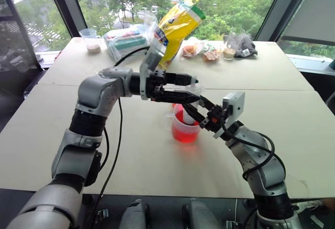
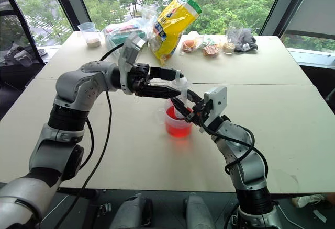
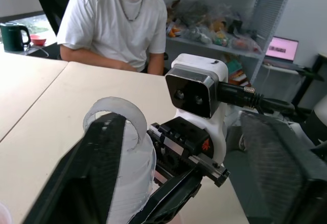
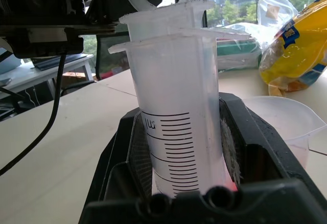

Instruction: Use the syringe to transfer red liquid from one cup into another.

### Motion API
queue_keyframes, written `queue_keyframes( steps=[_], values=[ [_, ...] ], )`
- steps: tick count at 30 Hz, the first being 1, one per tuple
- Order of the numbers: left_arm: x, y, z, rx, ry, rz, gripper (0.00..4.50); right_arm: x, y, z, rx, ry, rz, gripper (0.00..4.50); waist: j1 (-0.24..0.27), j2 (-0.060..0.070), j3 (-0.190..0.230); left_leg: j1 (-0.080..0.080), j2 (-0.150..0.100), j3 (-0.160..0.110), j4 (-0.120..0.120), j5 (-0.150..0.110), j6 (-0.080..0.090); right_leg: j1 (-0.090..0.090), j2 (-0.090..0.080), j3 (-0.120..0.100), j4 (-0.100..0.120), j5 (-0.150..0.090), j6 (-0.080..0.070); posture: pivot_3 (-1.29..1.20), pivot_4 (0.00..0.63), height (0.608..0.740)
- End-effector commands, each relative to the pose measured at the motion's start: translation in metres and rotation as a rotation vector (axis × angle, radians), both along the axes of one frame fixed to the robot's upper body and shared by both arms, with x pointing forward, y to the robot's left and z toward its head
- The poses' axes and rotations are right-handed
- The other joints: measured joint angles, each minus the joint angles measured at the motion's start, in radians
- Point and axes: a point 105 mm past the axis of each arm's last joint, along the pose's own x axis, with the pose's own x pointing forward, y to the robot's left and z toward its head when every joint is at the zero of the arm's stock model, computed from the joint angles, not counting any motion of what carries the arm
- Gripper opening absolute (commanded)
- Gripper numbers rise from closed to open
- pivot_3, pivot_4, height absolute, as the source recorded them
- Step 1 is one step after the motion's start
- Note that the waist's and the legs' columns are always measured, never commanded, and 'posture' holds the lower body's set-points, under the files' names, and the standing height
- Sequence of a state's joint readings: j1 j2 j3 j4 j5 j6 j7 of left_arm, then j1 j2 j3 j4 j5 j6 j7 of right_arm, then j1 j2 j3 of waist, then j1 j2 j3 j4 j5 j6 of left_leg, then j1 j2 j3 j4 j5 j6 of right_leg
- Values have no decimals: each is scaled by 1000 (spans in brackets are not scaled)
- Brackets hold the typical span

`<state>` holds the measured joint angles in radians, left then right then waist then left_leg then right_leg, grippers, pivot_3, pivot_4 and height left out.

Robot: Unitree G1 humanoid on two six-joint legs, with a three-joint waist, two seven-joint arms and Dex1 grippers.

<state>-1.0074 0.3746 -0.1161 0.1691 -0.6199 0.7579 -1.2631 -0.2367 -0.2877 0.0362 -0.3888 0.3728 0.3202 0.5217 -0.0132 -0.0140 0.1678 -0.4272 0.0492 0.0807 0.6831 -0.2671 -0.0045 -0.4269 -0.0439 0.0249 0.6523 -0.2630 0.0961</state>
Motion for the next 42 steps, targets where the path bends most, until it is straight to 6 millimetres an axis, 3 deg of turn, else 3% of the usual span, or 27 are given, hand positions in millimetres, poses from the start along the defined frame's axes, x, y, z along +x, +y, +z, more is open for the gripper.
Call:
queue_keyframes(
  steps=[1, 4, 19, 31, 36, 40, 42],
  values=[
    [-5, -8, 11, -19, -43, -35, 1488, -6, 4, 12, 6, -54, 19, 1467, -1, 0, 0, 0, 0, 0, 0, 0, 0, 0, 0, 0, 0, 0, 0, 0, 150, 740],
    [-4, -9, 13, -26, -44, -32, 58, -6, 5, 12, 5, -48, 26, 1467, -1, 0, 0, 0, 0, 0, 0, 0, 0, 0, 0, 0, 0, 0, 0, 0, 150, 740],
    [3, -4, 49, -104, -116, 14, 58, -9, 2, -16, 3, 94, 59, 1467, -2, 0, 0, 0, 0, 0, 0, 0, 0, 0, 0, 0, 0, 0, 0, 0, 150, 740],
    [9, 3, 60, -113, -159, 42, 58, -11, 3, -22, -2, 118, 68, 1467, 0, 0, 0, 0, 0, 0, 0, 0, 0, 0, 0, 0, 0, 0, 0, 0, 150, 740],
    [9, 3, 60, -115, -161, 40, 58, -11, 3, -18, -3, 105, 69, 1467, 0, 0, 0, 0, 0, 0, 0, 0, 0, 0, 0, 0, 0, 0, 0, 0, 150, 740],
    [8, 3, 51, -93, -136, 30, 58, -10, 2, 2, -9, 39, 64, 1467, -1, 0, 0, 0, 0, 0, 0, 0, 0, 0, 0, 0, 0, 0, 0, 0, 150, 740],
    [9, 4, 43, -71, -118, 33, 639, -10, 2, 18, 0, -2, 61, 1467, -1, 0, 0, 0, 0, 0, 0, 0, 0, 0, 0, 0, 0, 0, 0, 0, 150, 740]
  ],
)
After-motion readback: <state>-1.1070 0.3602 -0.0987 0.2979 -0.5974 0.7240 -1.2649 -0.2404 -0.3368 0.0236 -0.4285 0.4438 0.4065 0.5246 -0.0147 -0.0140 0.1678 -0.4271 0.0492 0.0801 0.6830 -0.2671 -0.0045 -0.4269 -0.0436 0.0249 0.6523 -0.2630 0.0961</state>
